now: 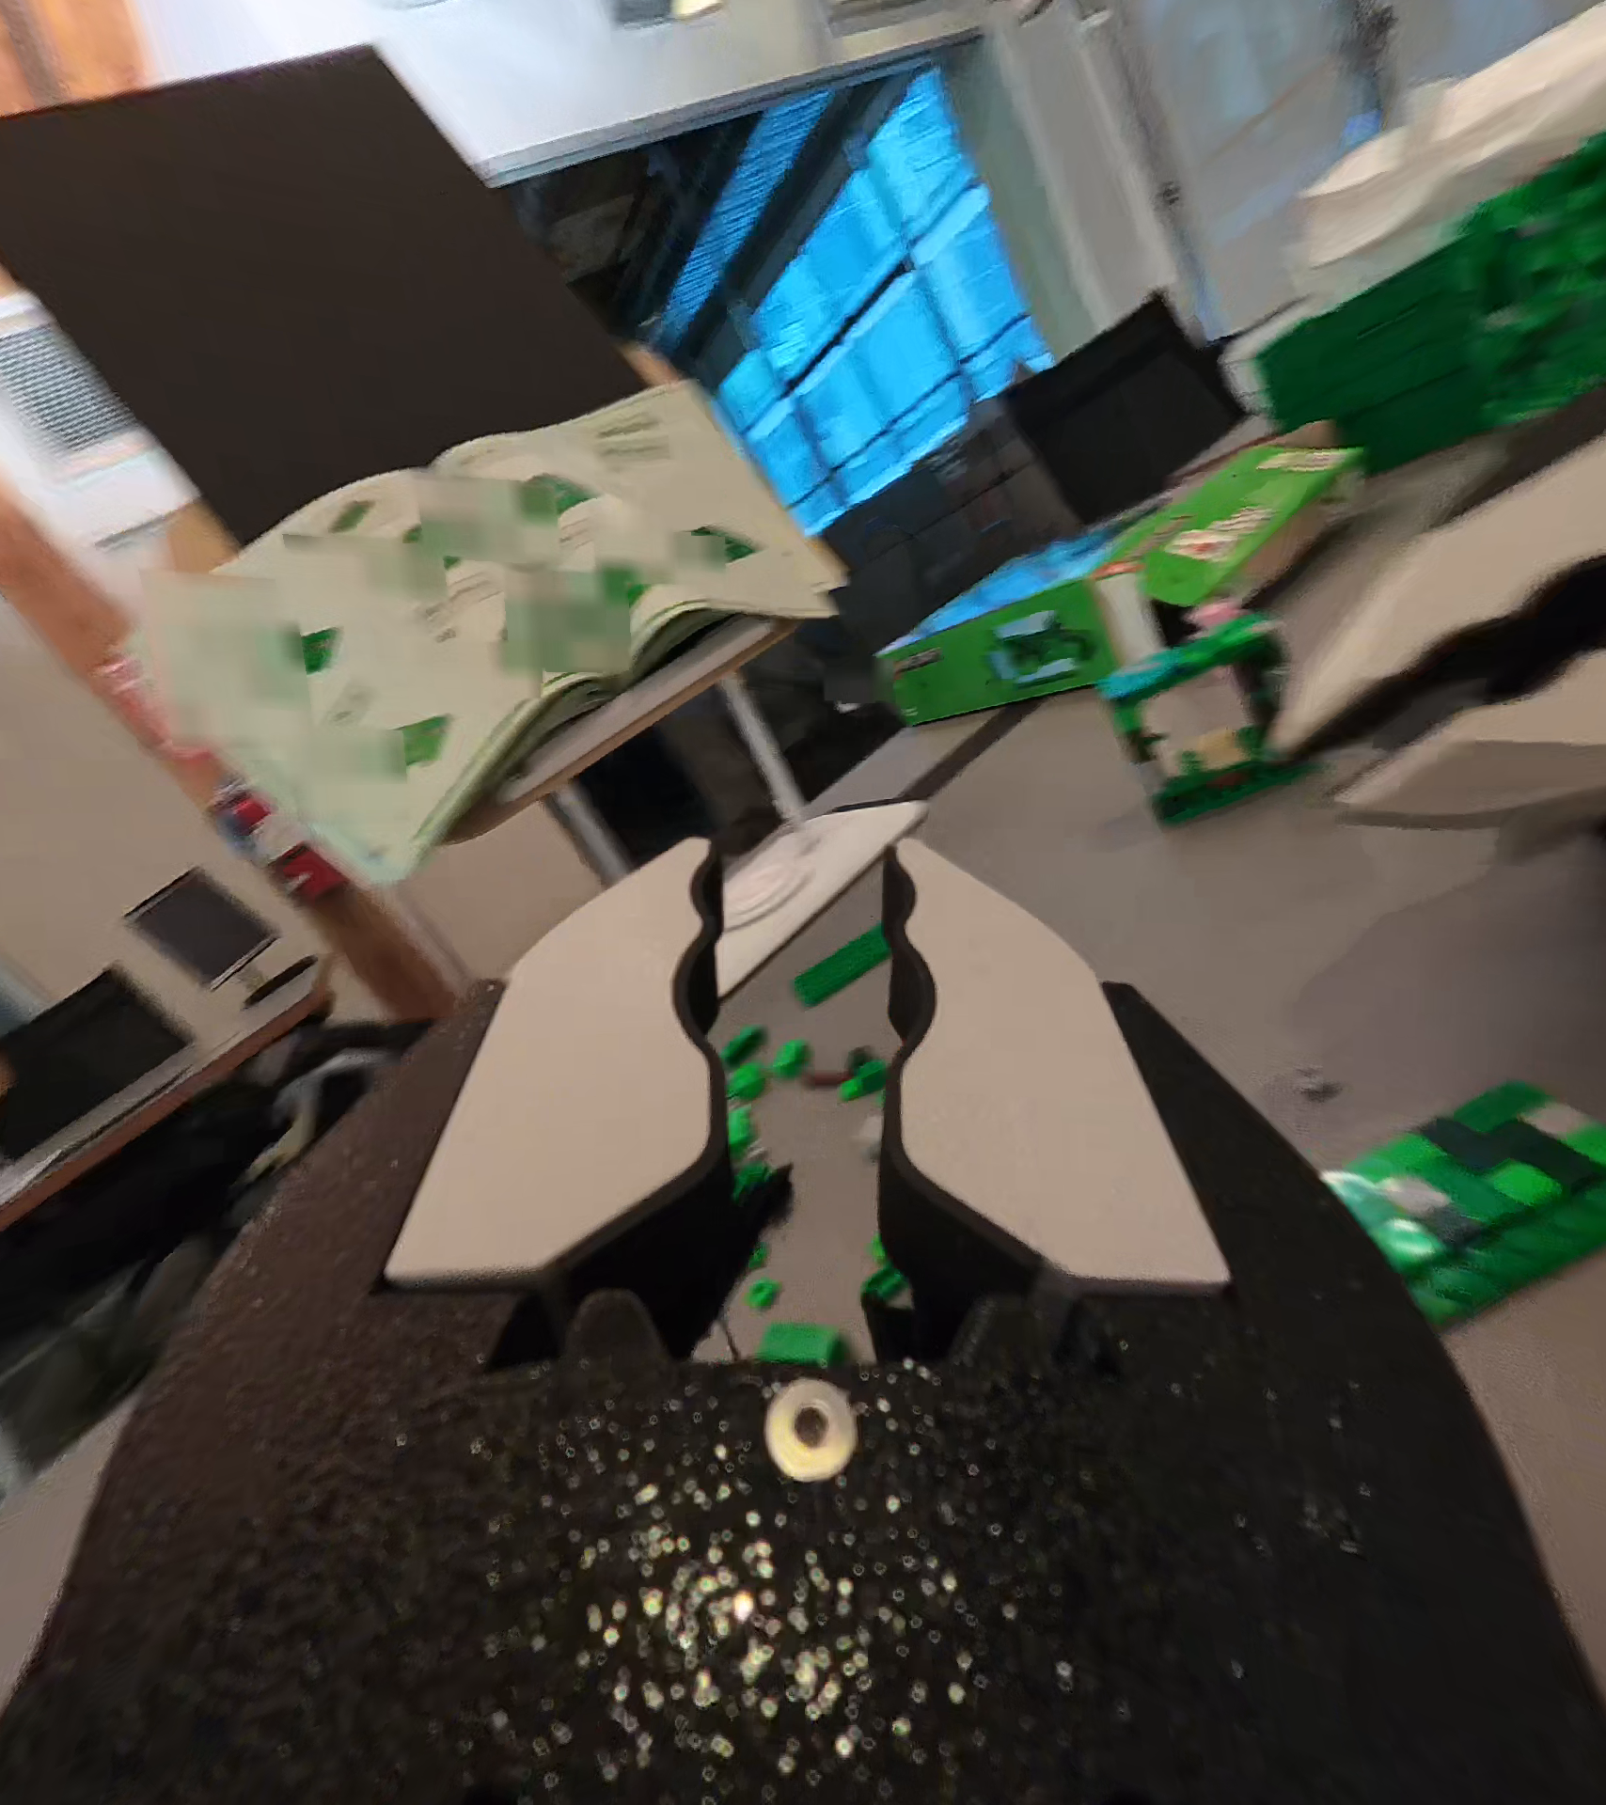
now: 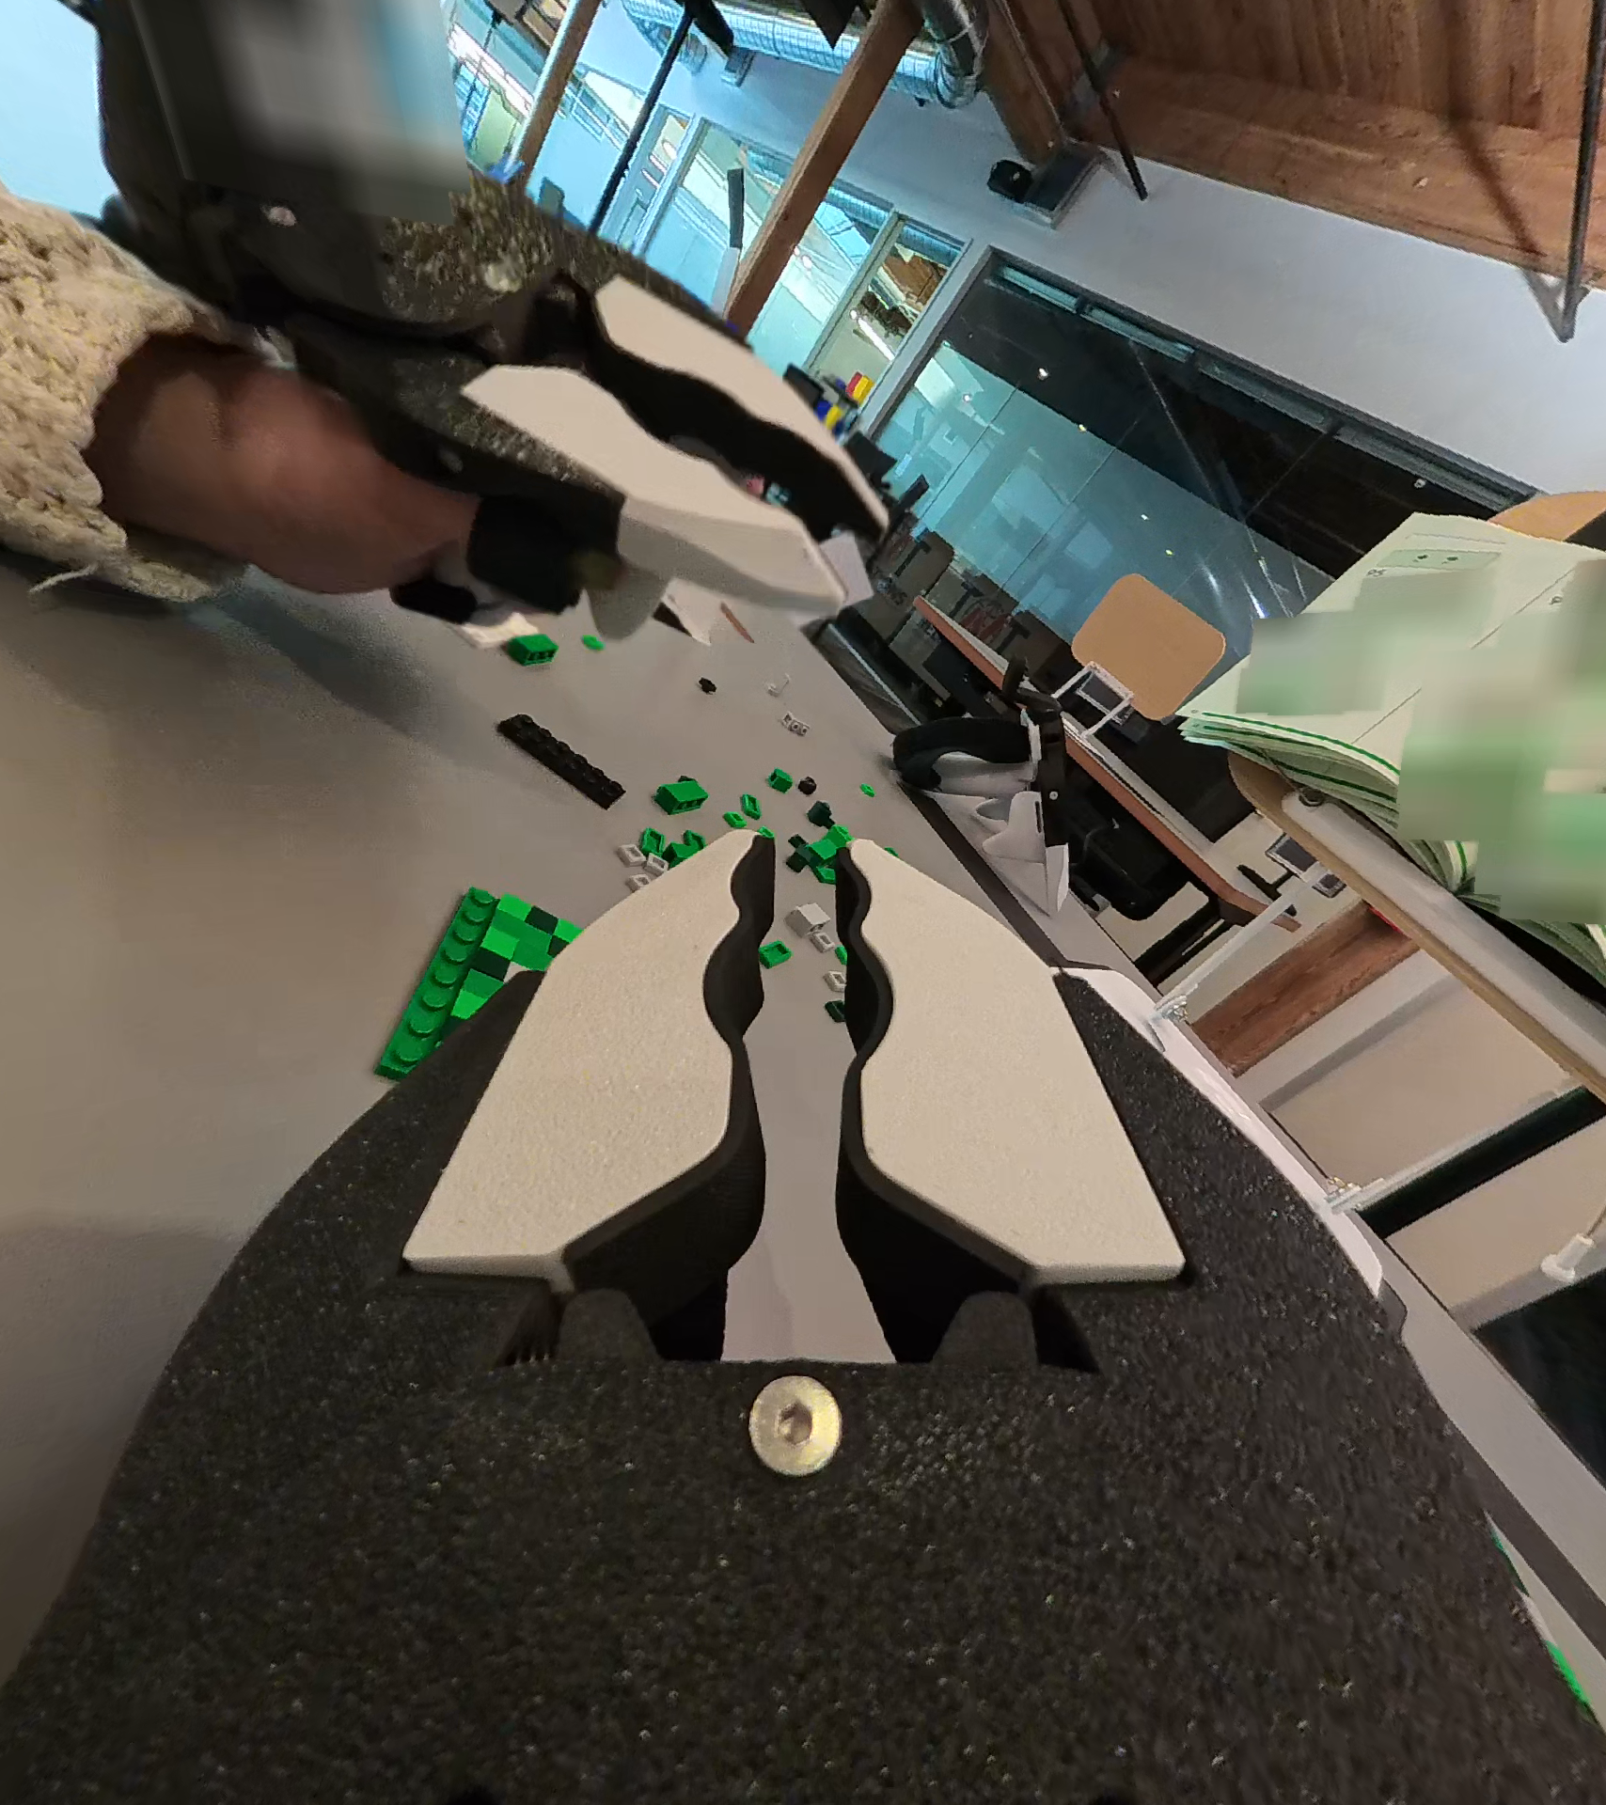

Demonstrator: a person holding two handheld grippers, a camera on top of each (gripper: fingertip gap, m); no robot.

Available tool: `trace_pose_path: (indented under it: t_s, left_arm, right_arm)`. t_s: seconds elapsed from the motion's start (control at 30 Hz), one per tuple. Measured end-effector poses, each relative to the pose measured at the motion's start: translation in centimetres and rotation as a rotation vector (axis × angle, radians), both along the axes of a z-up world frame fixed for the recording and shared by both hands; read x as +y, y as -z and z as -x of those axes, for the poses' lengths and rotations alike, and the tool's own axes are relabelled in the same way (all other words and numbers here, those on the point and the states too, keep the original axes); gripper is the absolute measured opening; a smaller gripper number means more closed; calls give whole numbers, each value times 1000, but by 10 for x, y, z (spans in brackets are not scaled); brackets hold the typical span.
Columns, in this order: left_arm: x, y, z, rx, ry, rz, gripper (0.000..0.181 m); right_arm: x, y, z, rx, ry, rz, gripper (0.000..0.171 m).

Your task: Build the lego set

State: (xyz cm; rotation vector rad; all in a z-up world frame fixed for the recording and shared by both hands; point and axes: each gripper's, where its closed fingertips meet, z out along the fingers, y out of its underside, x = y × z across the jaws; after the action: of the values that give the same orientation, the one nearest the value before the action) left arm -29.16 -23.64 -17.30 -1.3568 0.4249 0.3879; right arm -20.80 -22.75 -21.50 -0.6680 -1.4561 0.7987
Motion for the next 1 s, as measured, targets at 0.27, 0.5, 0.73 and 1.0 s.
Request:
trace_pose_path:
  t_s: [0.27, 0.5, 0.73, 1.0]
  left_arm:
    - [-42, -17, 132, -426, -332, -44, 46]
    - [-41, 8, 162, -488, -384, 23, 47]
    - [-34, 12, 159, -432, -371, 62, 43]
    - [-34, 16, 165, -416, -371, 90, 40]
  right_arm:
    - [7, -3, 0, 7, 32, 45, 11]
    - [19, 0, 5, -92, 31, 196, 9]
    - [45, -26, 49, -340, -4, 494, 15]
    - [71, -16, 164, -748, -65, 346, 8]
